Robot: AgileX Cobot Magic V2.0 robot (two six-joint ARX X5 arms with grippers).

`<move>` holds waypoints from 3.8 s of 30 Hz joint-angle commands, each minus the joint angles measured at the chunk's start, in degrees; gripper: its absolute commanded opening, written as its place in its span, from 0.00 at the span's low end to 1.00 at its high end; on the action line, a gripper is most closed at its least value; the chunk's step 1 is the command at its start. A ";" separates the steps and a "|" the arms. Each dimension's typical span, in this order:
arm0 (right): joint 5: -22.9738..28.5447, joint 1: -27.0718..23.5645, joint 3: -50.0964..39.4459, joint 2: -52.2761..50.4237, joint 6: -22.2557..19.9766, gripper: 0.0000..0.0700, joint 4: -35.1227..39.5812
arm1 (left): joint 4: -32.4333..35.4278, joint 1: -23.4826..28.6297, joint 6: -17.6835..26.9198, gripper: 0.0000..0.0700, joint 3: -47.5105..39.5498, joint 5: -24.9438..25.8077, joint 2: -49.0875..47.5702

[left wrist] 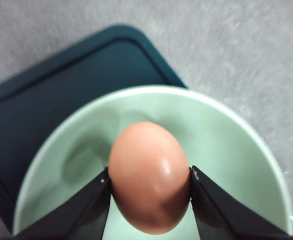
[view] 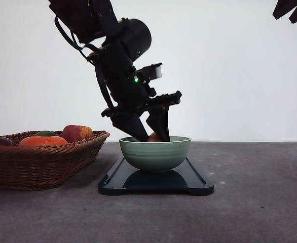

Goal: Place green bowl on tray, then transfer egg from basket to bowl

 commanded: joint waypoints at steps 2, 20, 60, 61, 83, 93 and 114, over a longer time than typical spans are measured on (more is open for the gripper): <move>0.02 0.33 0.28 0.13 1.31 0.30 0.57 | 0.11 -0.73 0.11 0.39 1.31 -0.10 1.91; -0.02 0.33 0.28 0.09 1.34 0.30 0.57 | -2.64 -1.02 0.02 0.59 1.95 0.53 2.42; -0.23 0.33 0.28 -2.05 0.86 0.30 0.13 | -15.57 7.57 -2.10 0.61 -6.90 6.66 -42.57; -0.42 0.33 0.28 -2.05 0.63 0.30 0.16 | -15.08 7.57 -2.10 0.61 -8.83 5.96 -44.39; -5.73 0.33 0.28 -2.07 -0.54 0.30 0.17 | -12.56 7.51 -9.63 0.61 -36.52 1.93 -70.22; -5.54 0.33 0.28 -2.38 -0.19 0.02 0.80 | -12.59 7.50 -9.57 0.00 -36.52 2.11 -70.67; -5.55 0.33 0.28 -2.45 -0.19 0.02 0.98 | 4.00 22.14 -0.46 0.00 -58.80 1.09 -86.79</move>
